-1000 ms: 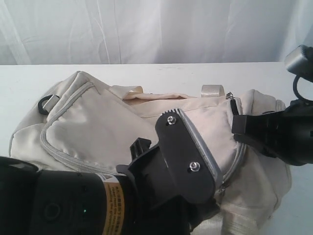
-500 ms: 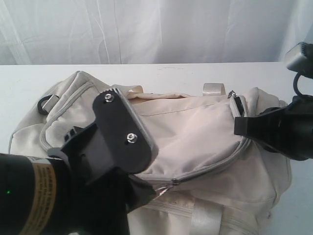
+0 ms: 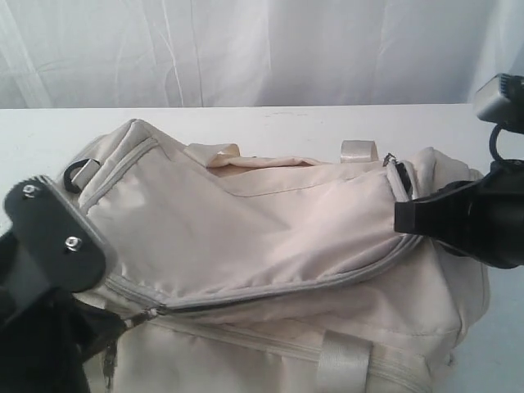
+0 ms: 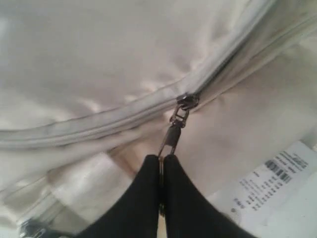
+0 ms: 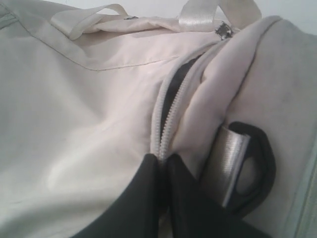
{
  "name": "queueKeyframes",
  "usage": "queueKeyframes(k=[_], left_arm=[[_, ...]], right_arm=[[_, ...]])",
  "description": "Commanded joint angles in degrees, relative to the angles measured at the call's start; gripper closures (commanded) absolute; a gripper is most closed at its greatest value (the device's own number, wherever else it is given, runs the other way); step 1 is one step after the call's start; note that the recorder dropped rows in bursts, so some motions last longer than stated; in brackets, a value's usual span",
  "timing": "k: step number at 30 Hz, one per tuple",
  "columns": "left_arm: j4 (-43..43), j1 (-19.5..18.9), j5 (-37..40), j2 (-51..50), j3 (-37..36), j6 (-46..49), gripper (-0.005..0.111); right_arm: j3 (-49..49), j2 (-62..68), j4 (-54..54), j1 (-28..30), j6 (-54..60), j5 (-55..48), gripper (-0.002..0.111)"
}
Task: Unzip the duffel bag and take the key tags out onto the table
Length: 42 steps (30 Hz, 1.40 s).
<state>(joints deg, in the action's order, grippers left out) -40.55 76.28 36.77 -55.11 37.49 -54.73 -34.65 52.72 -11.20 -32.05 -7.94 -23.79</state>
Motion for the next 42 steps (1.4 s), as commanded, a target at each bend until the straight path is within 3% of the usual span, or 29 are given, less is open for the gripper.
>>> queueKeyframes(k=[1,9,15,18,25,28,31,38,42], left_arm=[[-2.8,0.4,13.7,4.6,-1.0,-3.9,0.107],[-6.7,0.4,29.6,11.1,-1.0,-3.9,0.107],[-6.9,0.4,30.5,11.8,-1.0,2.3,0.107],[-6.9,0.4,30.5,11.8,-1.0,5.2,0.107],[-6.9,0.4,30.2,11.8,-1.0,11.5,0.107],[-6.9,0.4,28.6,11.8,-1.0,14.7,0.107],[-6.9,0.4,25.6,11.8,-1.0,18.6,0.107],[-7.9,0.4,17.7,11.8,-1.0,25.9,0.107],[-8.6,0.4,16.3,11.8,-1.0,26.6,0.107]], right_arm=[[0.2,0.0,2.2,0.1,0.2,1.6,0.108],[0.2,0.0,2.8,0.1,0.2,1.7,0.108],[0.1,0.0,4.8,0.1,2.2,2.7,0.106],[-0.1,0.0,4.8,0.1,5.4,2.9,0.096],[-0.1,-0.7,2.9,0.1,9.6,2.7,0.057],[-0.2,-2.5,-3.3,0.1,17.0,2.7,0.052],[-0.2,-5.0,-13.1,-0.8,31.6,1.7,0.052],[-0.2,-7.4,-36.1,-6.3,68.3,-5.5,0.052],[-0.2,-6.2,-45.5,-9.9,79.7,-7.5,0.052]])
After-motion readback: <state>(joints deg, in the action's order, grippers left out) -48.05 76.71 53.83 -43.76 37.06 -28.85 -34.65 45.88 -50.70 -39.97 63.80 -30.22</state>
